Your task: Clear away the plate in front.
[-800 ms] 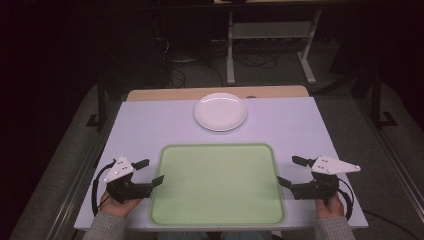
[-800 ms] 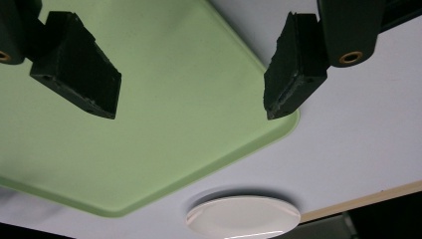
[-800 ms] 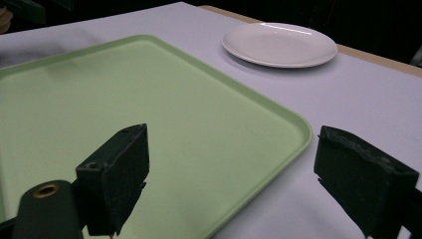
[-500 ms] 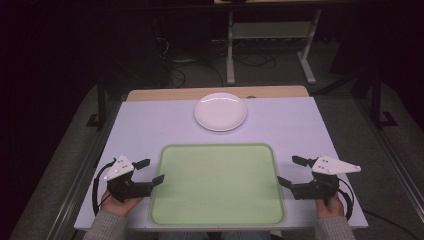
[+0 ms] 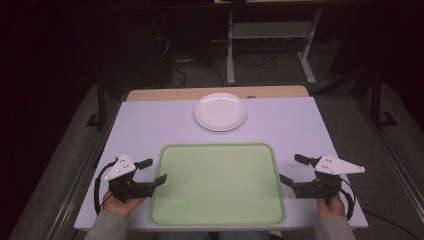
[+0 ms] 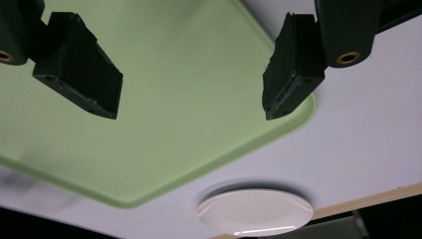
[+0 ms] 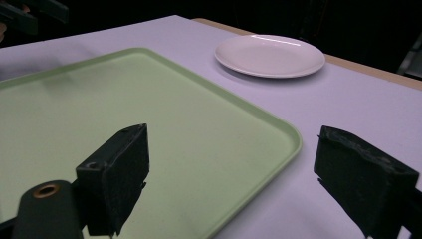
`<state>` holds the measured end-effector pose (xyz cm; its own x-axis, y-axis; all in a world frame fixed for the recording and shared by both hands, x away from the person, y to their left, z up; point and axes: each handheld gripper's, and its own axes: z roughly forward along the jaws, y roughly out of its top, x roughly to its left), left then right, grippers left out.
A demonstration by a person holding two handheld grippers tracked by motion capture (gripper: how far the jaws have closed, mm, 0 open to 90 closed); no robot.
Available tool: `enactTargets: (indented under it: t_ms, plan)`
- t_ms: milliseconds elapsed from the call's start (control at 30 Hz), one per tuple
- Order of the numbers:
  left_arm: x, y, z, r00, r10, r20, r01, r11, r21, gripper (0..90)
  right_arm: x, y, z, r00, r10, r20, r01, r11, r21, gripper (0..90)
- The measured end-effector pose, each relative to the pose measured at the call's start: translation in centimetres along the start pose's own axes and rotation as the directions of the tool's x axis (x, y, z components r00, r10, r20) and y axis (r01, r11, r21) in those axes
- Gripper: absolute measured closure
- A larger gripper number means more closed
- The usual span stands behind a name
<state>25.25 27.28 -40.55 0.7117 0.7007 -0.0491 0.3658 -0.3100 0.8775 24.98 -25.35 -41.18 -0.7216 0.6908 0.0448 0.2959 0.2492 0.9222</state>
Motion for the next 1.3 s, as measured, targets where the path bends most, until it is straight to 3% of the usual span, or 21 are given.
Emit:
enactTargets:
  t_ms: [67, 100, 433, 500, 767, 867, 900, 1000, 1133, 1200, 1267, 1300]
  plan:
    - [0.0, 0.0, 0.1, 1.0000, 0.003, 0.001, -0.003, 1.0000, 0.005, 23.3, 0.0, 0.0, 0.0, 1.0000, 0.000, 0.003, 0.000, 1.000, -0.001, 13.3]
    - [0.0, 0.2, 0.3, 0.9997, -0.016, 0.018, 0.016, 0.9999, 0.005, 23.3, -0.1, 0.0, -0.1, 1.0000, 0.004, 0.006, -0.004, 1.000, -0.005, 13.3]
    - [0.1, 1.4, 1.3, 0.9953, -0.065, 0.071, 0.064, 0.9978, 0.019, 24.0, -0.1, 0.0, -0.2, 0.9999, -0.002, 0.014, 0.002, 1.000, -0.003, 13.4]
    - [0.6, 1.9, 2.0, 0.9895, -0.113, 0.090, 0.110, 0.9932, 0.037, 23.3, -0.1, 0.0, -0.2, 0.9999, -0.005, 0.016, 0.006, 1.000, -0.001, 13.4]
    - [2.1, 4.1, 3.0, 0.9755, -0.190, 0.111, 0.184, 0.9811, 0.059, 22.6, -0.2, 0.0, -0.2, 0.9998, -0.003, 0.018, 0.003, 1.000, -0.004, 13.4]
    - [2.9, 5.2, 3.8, 0.9651, -0.232, 0.122, 0.225, 0.9720, 0.069, 23.4, -0.2, 0.0, -0.1, 0.9998, -0.007, 0.017, 0.007, 1.000, -0.001, 13.4]
    - [2.9, 5.2, 3.8, 0.9651, -0.232, 0.122, 0.225, 0.9720, 0.069, 23.4, -0.2, 0.0, -0.1, 0.9998, -0.008, 0.016, 0.008, 1.000, 0.001, 13.4]
    - [3.6, 6.2, 4.8, 0.9518, -0.278, 0.130, 0.270, 0.9598, 0.078, 23.2, -0.2, 0.0, 0.0, 0.9999, -0.006, 0.010, 0.006, 1.000, 0.001, 13.4]
    - [4.2, 7.0, 5.6, 0.9494, -0.287, 0.126, 0.279, 0.9568, 0.083, 23.2, -0.2, 0.0, 0.0, 0.9999, -0.007, 0.011, 0.006, 1.000, 0.002, 13.4]
    - [4.9, 7.8, 6.4, 0.9377, -0.323, 0.128, 0.314, 0.9455, 0.087, 23.2, -0.2, 0.0, 0.1, 0.9999, -0.007, 0.011, 0.007, 1.000, 0.003, 13.4]
    - [5.1, 8.0, 6.7, 0.9344, -0.335, 0.122, 0.325, 0.9412, 0.091, 23.2, -0.2, 0.0, 0.1, 0.9999, -0.007, 0.011, 0.007, 1.000, 0.005, 13.3]
    - [5.4, 8.3, 7.1, 0.9275, -0.352, 0.125, 0.342, 0.9348, 0.096, 23.2, -0.2, 0.0, 0.1, 0.9999, -0.007, 0.010, 0.007, 1.000, 0.008, 13.4]
